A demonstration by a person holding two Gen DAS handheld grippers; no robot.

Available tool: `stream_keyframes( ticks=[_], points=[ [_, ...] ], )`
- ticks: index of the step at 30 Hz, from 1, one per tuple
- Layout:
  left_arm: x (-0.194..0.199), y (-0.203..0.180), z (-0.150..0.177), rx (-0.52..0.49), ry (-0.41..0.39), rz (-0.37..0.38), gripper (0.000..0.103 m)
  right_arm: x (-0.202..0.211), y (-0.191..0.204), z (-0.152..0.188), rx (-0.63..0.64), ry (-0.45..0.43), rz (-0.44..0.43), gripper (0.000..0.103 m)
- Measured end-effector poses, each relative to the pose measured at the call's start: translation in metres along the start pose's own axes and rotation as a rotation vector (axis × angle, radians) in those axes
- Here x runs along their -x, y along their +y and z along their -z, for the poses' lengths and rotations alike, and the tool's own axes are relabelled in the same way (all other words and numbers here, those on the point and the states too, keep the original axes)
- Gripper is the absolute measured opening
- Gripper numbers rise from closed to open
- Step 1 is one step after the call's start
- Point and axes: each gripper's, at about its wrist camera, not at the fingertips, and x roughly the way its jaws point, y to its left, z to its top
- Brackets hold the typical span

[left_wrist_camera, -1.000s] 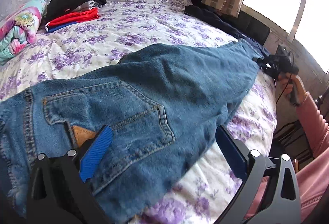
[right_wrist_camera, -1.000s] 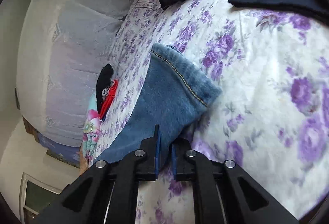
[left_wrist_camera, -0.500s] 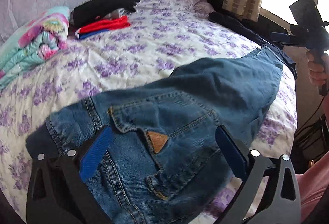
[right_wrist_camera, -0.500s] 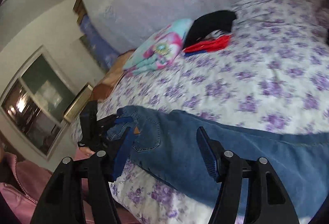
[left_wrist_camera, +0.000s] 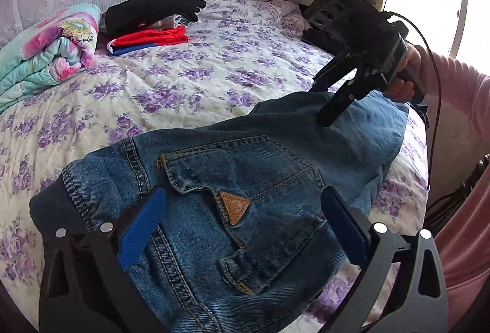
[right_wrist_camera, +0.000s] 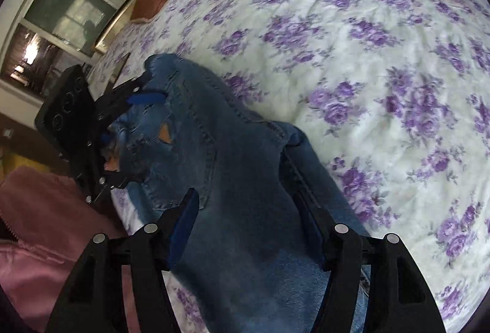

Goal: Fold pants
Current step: 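Lay the folded leg onto the jeans and open the right gripper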

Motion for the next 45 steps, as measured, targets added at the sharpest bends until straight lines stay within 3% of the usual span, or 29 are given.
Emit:
stream_keyframes(
  ticks=[3,5,8,11,13,14,15,16,17,18,20,23,25,28,29,30,34,38,40,41,42,44,45],
  points=[
    [0.0,0.002,0.0,0.007,-0.002,0.012,0.098,0.001,-0.002,-0.002,0.04,0.054,-0.136,0.076],
    [-0.001,0.002,-0.001,0.007,-0.002,0.013,0.098,-0.004,-0.013,-0.003,0.021,0.074,-0.223,0.077],
    [-0.001,0.001,0.0,0.005,-0.002,0.014,0.098,-0.029,-0.03,-0.014,-0.029,0.116,-0.276,0.077],
    [-0.002,0.002,-0.001,0.008,-0.004,0.02,0.098,-0.037,-0.027,-0.02,0.008,0.083,-0.366,0.08],
    [-0.002,0.002,-0.001,0.01,-0.005,0.023,0.098,-0.033,-0.018,-0.027,0.02,0.009,-0.454,0.08],
    [-0.002,0.002,-0.001,0.01,-0.005,0.02,0.098,-0.025,-0.014,-0.031,0.053,-0.035,-0.443,0.075],
    [-0.002,0.003,-0.001,0.012,-0.005,0.017,0.098,-0.017,-0.015,-0.036,0.1,-0.076,-0.388,0.047],
    [-0.003,0.004,-0.001,0.014,-0.005,0.015,0.098,-0.008,-0.027,-0.039,0.112,-0.119,-0.349,0.025],
    [-0.003,0.004,-0.001,0.013,-0.008,0.015,0.098,-0.007,-0.046,-0.041,0.06,-0.137,-0.364,0.007],
    [-0.003,0.003,-0.001,0.009,-0.012,0.018,0.098,-0.014,-0.068,-0.04,-0.012,-0.125,-0.398,0.007],
    [-0.006,0.002,-0.002,0.002,0.003,0.011,0.098,-0.037,-0.082,-0.034,-0.036,-0.078,-0.363,0.007],
    [-0.007,0.001,-0.001,-0.011,0.006,-0.007,0.098,-0.034,-0.079,-0.032,-0.02,-0.093,-0.35,0.007],
    [-0.006,0.002,-0.001,-0.008,0.003,-0.002,0.098,-0.034,-0.07,-0.03,-0.029,-0.092,-0.298,0.012],
    [-0.004,0.003,0.0,-0.006,0.0,-0.001,0.098,-0.013,-0.046,-0.016,-0.026,-0.123,-0.109,0.04],
    [-0.003,0.003,0.0,-0.007,-0.004,-0.003,0.098,0.002,-0.045,-0.011,-0.03,-0.162,-0.032,0.065],
    [-0.001,0.002,0.001,-0.009,-0.008,-0.004,0.098,0.016,-0.04,-0.002,-0.033,-0.219,0.058,0.072],
    [0.022,0.007,-0.002,0.012,-0.076,-0.015,0.098,0.055,0.001,0.045,-0.058,-0.42,0.196,0.072],
    [0.046,0.0,-0.018,0.073,-0.179,0.043,0.098,0.044,0.054,0.085,0.014,-0.552,0.357,0.08],
    [0.034,-0.005,-0.025,0.101,-0.143,0.068,0.098,0.026,0.068,0.095,0.018,-0.573,0.43,0.08],
    [0.021,-0.006,-0.025,0.109,-0.099,0.063,0.098,0.015,0.073,0.097,0.004,-0.573,0.424,0.079],
    [0.008,-0.007,-0.022,0.108,-0.046,0.032,0.098,0.004,0.07,0.1,-0.024,-0.553,0.41,0.078],
    [-0.018,-0.003,-0.006,0.077,0.071,-0.108,0.097,-0.016,0.053,0.118,-0.115,-0.483,0.381,0.076],
    [-0.018,-0.005,0.002,0.03,0.06,-0.136,0.094,-0.018,0.046,0.134,-0.137,-0.484,0.375,0.069]
  ],
)
